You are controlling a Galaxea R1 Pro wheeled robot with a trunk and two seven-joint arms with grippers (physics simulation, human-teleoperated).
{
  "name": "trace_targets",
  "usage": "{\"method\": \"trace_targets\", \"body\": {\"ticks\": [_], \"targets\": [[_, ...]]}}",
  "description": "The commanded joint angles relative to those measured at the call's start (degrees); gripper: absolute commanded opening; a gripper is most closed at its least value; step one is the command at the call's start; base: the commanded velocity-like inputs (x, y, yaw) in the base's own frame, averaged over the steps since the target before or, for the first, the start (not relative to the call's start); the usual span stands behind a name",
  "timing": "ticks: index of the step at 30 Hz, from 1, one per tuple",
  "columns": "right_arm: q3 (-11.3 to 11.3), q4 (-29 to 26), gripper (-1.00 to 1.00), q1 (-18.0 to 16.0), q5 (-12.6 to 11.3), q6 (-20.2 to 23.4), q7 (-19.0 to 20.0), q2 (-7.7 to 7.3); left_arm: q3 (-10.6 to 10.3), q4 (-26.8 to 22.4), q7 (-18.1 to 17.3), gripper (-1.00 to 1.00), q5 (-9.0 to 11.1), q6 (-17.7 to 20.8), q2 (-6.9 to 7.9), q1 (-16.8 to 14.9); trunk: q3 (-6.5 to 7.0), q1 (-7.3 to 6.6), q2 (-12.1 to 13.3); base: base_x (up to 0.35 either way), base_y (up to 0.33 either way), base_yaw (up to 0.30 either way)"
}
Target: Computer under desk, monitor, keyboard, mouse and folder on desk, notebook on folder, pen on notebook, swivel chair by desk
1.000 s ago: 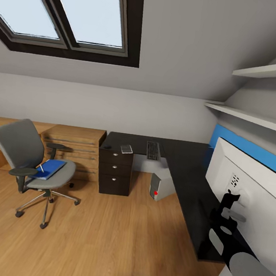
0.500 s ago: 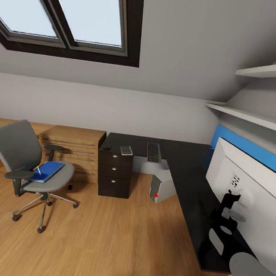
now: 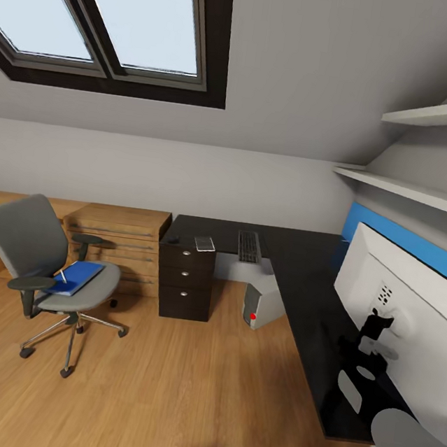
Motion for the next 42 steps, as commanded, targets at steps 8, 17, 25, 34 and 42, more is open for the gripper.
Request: {"method": "trace_targets", "body": {"ticks": [8, 17, 25, 34, 42], "targets": [[0.5, -0.2, 1.0, 0.0, -0.6, -0.2, -0.2, -0.03, -0.4, -0.1, 0.3, 1.0, 0.6, -0.3, 0.08, 0.0, -0.06, 0.01, 0.0, 0.0, 0.0, 0.0], [0.6, -0.1, 1.0, 0.0, -0.6, -0.1, -0.2, 0.0, -0.4, -0.1, 0.3, 1.0, 0.6, -0.3, 0.07, 0.0, -0.06, 0.01, 0.0, -0.121, 0.0, 0.0], [0.6, -0.1, 1.0, 0.0, -0.6, -0.1, -0.2, -0.01, -0.4, -0.1, 0.3, 1.0, 0.7, -0.3, 0.04, 0.0, -0.06, 0.01, 0.0, -0.303, -0.054, 0.0], [0.6, -0.1, 1.0, 0.0, -0.6, -0.1, -0.2, 0.02, -0.4, -0.1, 0.3, 1.0, 0.7, -0.3, 0.08, 0.0, -0.06, 0.01, 0.0, -0.168, -0.2, 0.0], [0.6, -0.1, 1.0, 0.0, -0.6, -0.1, -0.2, -0.01, -0.3, -0.1, 0.3, 1.0, 0.7, -0.3, 0.12, 0.0, -0.06, 0.01, 0.0, -0.008, -0.327, 0.0]]}}
